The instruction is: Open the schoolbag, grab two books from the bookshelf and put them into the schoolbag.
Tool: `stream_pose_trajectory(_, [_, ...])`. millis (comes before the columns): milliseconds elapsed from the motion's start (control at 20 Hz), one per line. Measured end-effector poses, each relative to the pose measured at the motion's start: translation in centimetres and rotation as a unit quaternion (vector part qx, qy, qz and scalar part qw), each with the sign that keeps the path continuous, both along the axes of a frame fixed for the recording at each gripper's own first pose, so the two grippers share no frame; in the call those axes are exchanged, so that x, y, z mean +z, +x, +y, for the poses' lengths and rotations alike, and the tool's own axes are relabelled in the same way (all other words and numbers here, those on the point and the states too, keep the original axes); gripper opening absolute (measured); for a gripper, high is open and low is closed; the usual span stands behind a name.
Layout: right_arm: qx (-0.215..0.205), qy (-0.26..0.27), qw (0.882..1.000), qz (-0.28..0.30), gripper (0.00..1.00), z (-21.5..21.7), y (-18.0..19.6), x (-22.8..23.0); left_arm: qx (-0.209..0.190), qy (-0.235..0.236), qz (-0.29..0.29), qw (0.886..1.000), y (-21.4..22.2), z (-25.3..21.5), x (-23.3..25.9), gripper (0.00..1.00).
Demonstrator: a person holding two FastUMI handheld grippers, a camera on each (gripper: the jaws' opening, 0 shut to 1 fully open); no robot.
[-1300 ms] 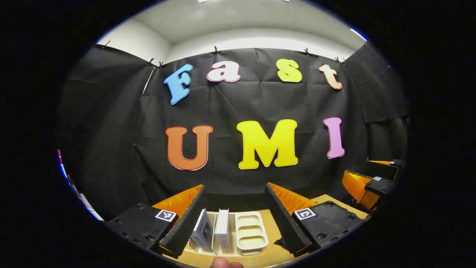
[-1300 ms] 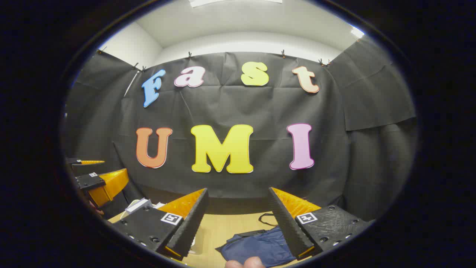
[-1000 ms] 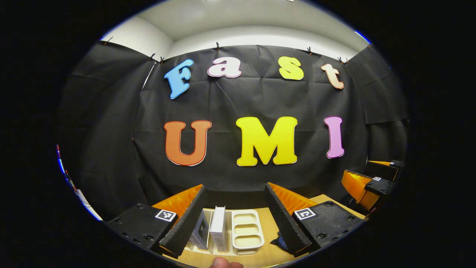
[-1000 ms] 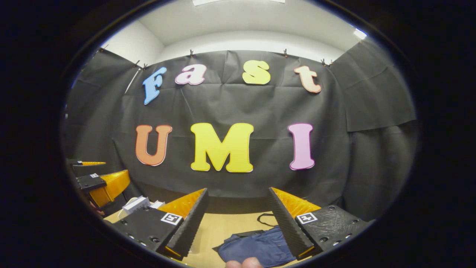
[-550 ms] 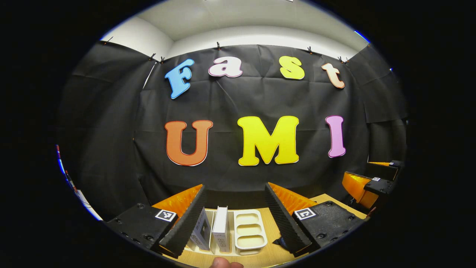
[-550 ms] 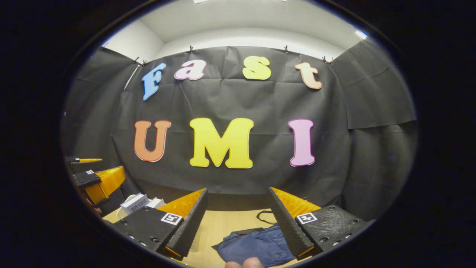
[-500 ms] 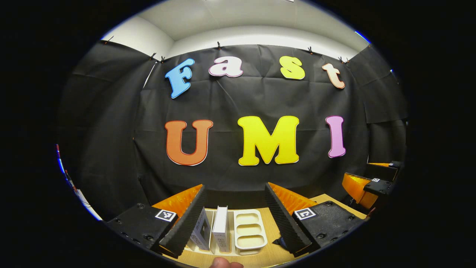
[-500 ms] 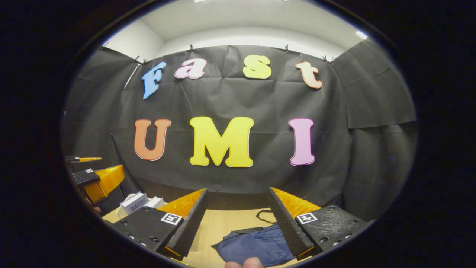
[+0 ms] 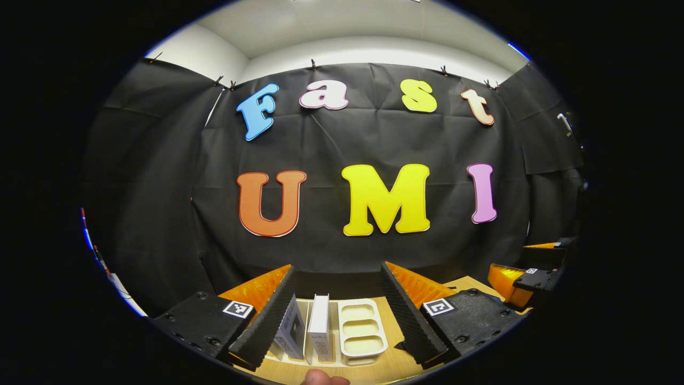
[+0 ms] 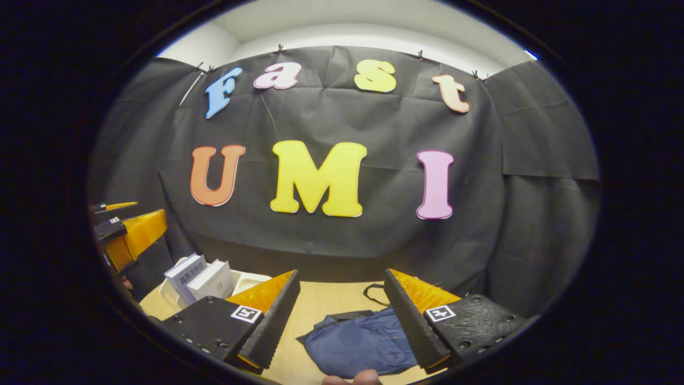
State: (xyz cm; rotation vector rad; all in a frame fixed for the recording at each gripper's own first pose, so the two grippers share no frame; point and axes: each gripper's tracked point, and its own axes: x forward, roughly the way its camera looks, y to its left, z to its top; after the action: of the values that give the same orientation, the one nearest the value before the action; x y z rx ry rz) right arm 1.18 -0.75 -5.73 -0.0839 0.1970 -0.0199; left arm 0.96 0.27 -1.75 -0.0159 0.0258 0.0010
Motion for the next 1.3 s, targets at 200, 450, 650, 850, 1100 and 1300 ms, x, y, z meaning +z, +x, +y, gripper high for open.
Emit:
stream_pose_trajectory(200, [-0.001,-0.004,0.999,0.036,0.94,-0.1,-0.3,-2.5,-0.002,0.008,-0.005,1.000,-0.3,0.2,-0.1,0.99])
stream_pose_trajectory(450, [-0.006,-0.010,0.994,0.110,0.95,-0.3,-0.4,-6.9,0.001,0.008,-0.006,1.000,-0.7,0.5,-0.2,0.99])
stream_pose_trajectory(650, [-0.003,-0.036,0.981,0.189,0.96,-0.2,-0.4,-11.6,0.000,0.010,-0.001,1.000,-0.8,0.6,-0.6,0.99])
stream_pose_trajectory(850, [0.005,-0.066,0.955,0.288,0.99,0.0,-0.7,-17.2,0.003,0.007,0.002,1.000,-1.0,1.1,-1.0,0.99])
stream_pose_trajectory(1100, [-0.008,-0.114,0.909,0.401,0.96,-0.5,-1.3,-24.6,0.018,0.011,0.024,0.999,-1.1,2.5,-2.9,0.99])
stream_pose_trajectory(1300, [-0.004,-0.120,0.879,0.461,0.96,0.3,-0.7,-28.9,0.038,0.018,0.044,0.998,-1.2,4.1,-4.4,0.99])
